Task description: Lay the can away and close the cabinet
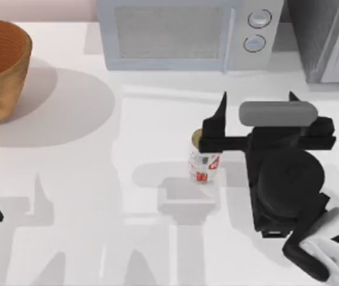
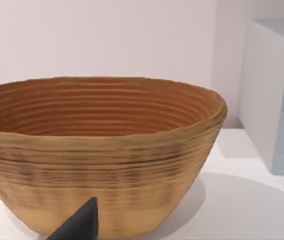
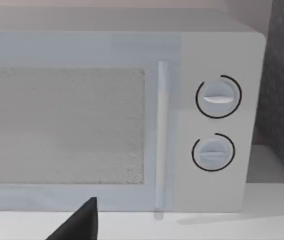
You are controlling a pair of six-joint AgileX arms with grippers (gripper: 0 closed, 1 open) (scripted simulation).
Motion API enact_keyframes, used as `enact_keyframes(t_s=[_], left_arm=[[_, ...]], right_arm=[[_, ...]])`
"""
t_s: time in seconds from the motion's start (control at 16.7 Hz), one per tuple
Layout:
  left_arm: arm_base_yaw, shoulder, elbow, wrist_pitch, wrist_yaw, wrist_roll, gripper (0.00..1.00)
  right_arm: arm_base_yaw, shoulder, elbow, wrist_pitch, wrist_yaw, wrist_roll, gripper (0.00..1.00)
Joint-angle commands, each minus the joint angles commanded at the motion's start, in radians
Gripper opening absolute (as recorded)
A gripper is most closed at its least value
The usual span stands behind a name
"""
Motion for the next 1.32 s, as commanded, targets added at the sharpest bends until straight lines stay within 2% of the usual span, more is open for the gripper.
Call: enact_keyframes(t_s=[0.3, 0.6, 1.02, 1.32], left_arm=[[0.0, 0.0, 0.0, 0.0, 0.0, 0.0, 1.0], [0.0, 0.0, 0.0, 0.0, 0.0, 0.0, 1.0], [0.0, 0.0, 0.0, 0.0, 0.0, 0.0, 1.0], [0.0, 0.0, 0.0, 0.0, 0.0, 0.0, 1.0]], right_arm=[[0.166, 0.387, 0.116, 0.27, 0.172, 0.002, 1.0], [0.249, 0.582, 0.175, 0.406, 0.258, 0.002, 1.0], [0.245, 0.591, 0.178, 0.408, 0.257, 0.003, 1.0], [0.143, 0.605, 0.276, 0.33, 0.153, 0.001, 1.0]])
